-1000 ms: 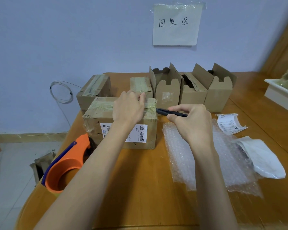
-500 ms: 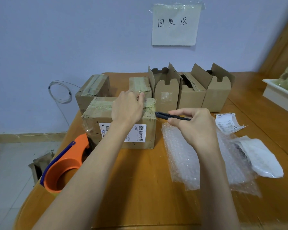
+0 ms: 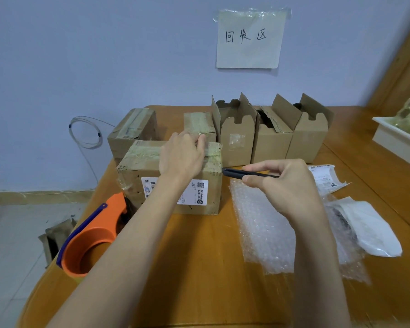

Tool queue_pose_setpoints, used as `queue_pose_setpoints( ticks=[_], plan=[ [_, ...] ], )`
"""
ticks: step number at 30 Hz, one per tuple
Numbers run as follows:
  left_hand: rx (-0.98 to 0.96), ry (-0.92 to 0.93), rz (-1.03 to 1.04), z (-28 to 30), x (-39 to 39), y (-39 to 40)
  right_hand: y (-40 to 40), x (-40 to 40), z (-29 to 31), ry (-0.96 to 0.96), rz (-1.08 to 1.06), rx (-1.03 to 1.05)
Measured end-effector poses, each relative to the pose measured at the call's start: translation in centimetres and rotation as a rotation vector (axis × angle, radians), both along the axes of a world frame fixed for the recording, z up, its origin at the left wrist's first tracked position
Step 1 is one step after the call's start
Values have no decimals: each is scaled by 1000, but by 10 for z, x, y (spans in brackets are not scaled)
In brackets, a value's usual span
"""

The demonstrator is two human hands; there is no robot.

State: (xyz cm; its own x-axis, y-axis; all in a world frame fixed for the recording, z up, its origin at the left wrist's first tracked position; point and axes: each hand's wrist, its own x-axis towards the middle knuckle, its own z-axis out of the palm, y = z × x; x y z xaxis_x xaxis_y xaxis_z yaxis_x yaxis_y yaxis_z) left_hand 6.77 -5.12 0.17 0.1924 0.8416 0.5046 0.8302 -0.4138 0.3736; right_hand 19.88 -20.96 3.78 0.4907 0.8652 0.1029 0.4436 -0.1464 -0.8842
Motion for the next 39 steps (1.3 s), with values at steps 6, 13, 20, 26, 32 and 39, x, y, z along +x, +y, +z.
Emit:
queue_pose_setpoints(
  ticks=[6,13,20,26,32,39],
  plan=[
    [-124,-265,-138,8,-9,-3,-6,-3,2,-77,-93,72],
    [-244,-229,-35,32,-72,5,6,-7,-5,-42,-143,191],
    [-397,-429,-27,17,-104,-5,24,-47,-26,107,171,245],
    [-453,-503,5,14,-103,-8,37,-64,-43,-182,222,264],
    [-431,-582,63,17,-99,-17,43,-54,-47,-305,159,297],
    [-477,-296,163,14,-96,-47,42,-46,-48,-328,187,339]
  ],
)
